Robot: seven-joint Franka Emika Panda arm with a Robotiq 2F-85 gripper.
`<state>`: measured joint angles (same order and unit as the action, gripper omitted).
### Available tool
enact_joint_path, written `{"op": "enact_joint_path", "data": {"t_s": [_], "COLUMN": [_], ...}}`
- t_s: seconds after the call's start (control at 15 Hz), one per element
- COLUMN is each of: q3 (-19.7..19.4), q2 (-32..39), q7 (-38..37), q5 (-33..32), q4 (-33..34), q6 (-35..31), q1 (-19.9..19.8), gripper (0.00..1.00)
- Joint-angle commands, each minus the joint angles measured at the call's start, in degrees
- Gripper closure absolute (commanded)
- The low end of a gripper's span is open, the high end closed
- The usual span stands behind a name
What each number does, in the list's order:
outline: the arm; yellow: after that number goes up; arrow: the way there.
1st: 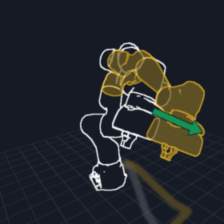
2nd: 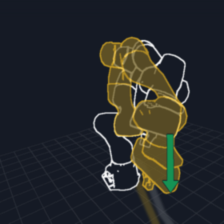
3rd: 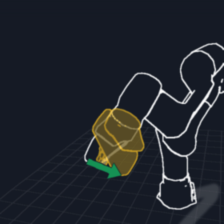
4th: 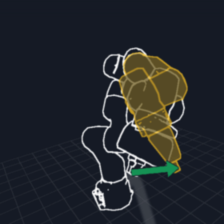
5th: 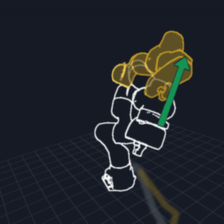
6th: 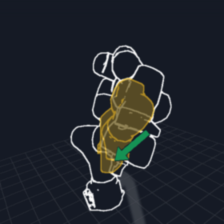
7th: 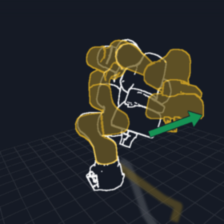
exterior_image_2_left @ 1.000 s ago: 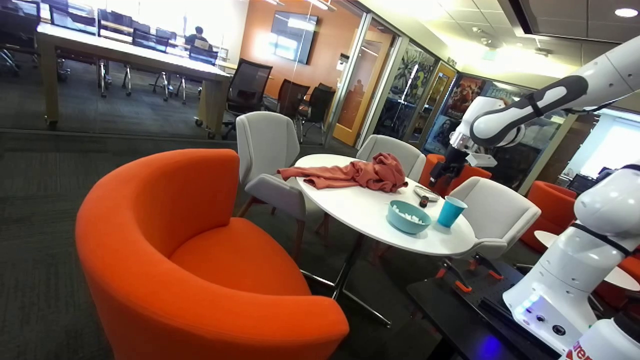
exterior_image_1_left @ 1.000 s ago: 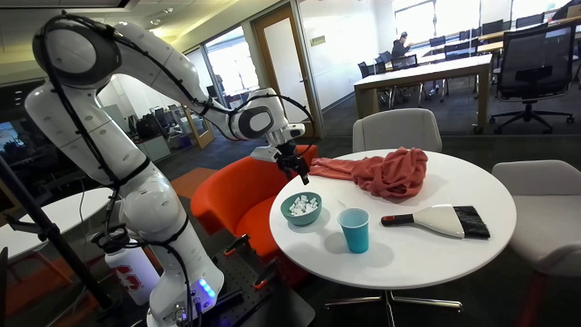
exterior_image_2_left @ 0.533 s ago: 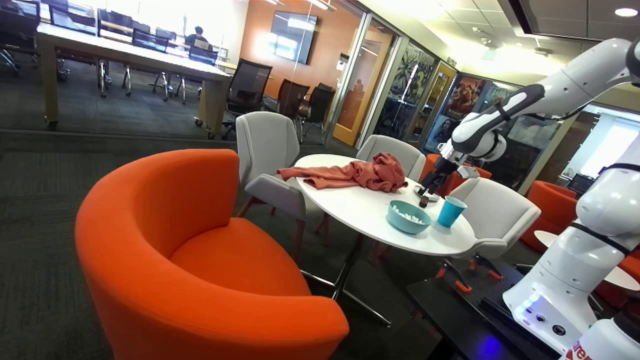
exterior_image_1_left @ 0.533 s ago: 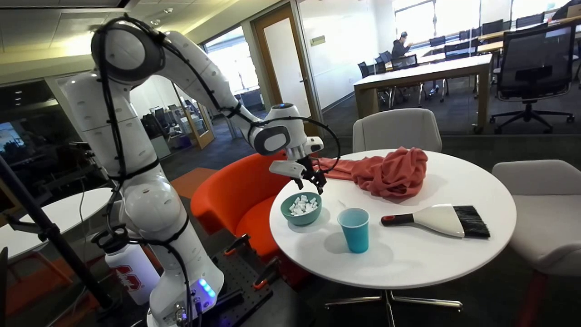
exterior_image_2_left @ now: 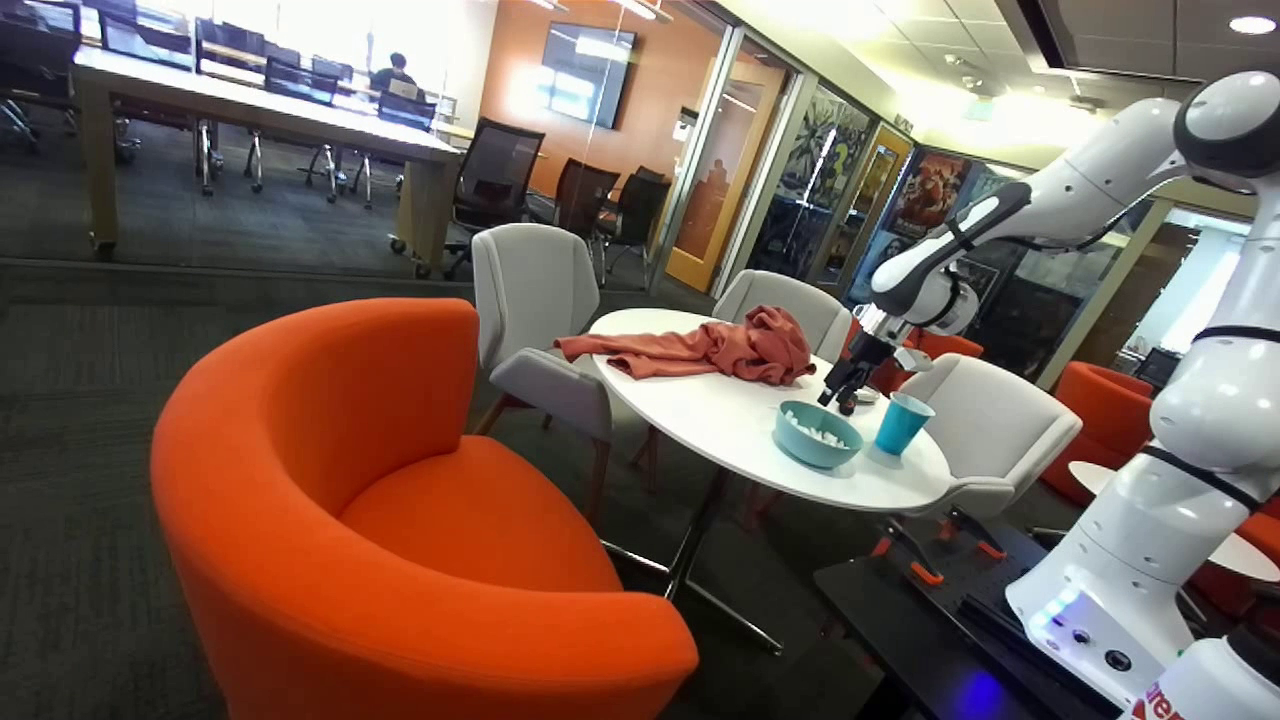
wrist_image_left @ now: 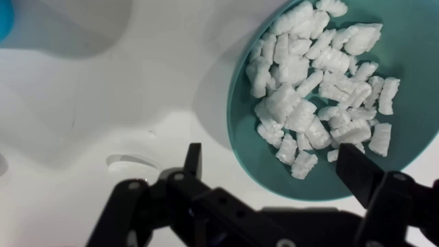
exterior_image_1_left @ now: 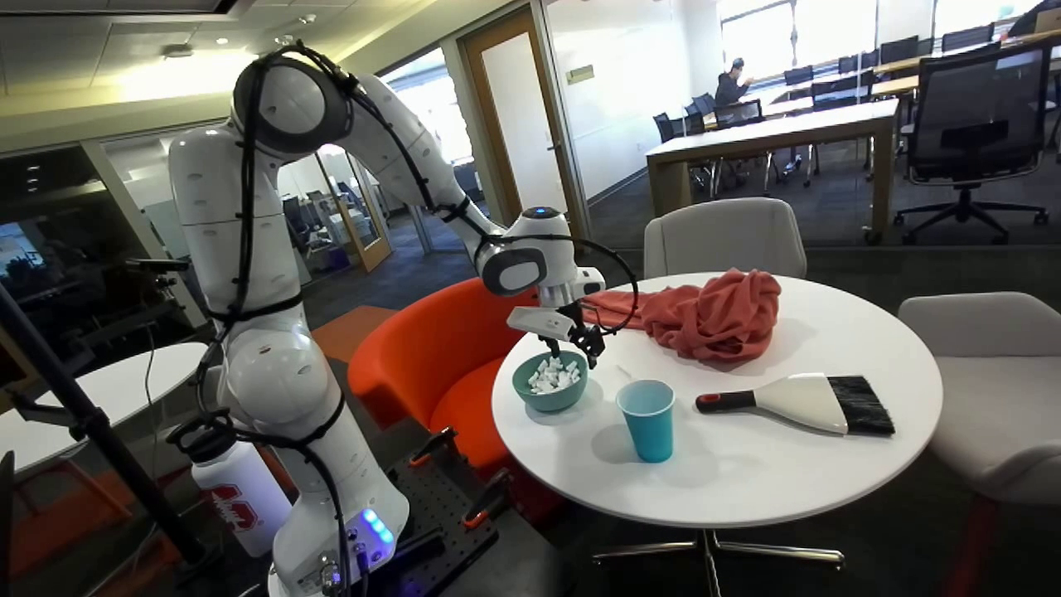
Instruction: Move the bowl to the left
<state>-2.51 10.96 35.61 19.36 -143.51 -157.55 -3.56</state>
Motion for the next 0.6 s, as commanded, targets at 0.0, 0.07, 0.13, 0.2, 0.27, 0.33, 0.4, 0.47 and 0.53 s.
{"op": "enact_joint_path", "data": {"t_s": [0.0, 0.07, 0.13, 0.2, 0.27, 0.33, 0.4, 0.47, 0.53], "q3": [3.17, 3.68, 3.93, 3.74, 3.69, 3.07, 2.55, 2.07, 1.88], "q2": [0.46, 0.76, 1.02, 1.4, 1.7, 2.21, 2.69, 3.17, 3.68], "q7": [-0.2, 0.01, -0.04, -1.02, -1.42, -2.78, -4.0, -5.67, -6.87], "q5": [-0.43, -0.56, -1.06, -2.37, -3.28, -5.18, -7.13, -9.23, -10.93], "q4": [-0.22, -0.28, -0.43, -0.59, -0.6, -0.76, -0.88, -0.95, -0.95], "q6": [-1.29, -1.7, -2.19, -2.92, -3.28, -4.47, -5.66, -6.59, -7.42], "q1": [-2.72, -3.05, -3.22, -3.06, -3.1, -2.78, -2.6, -2.56, -2.84], "gripper": [0.0, 0.0, 0.0, 0.0, 0.0, 0.0, 0.0, 0.0, 0.0]}}
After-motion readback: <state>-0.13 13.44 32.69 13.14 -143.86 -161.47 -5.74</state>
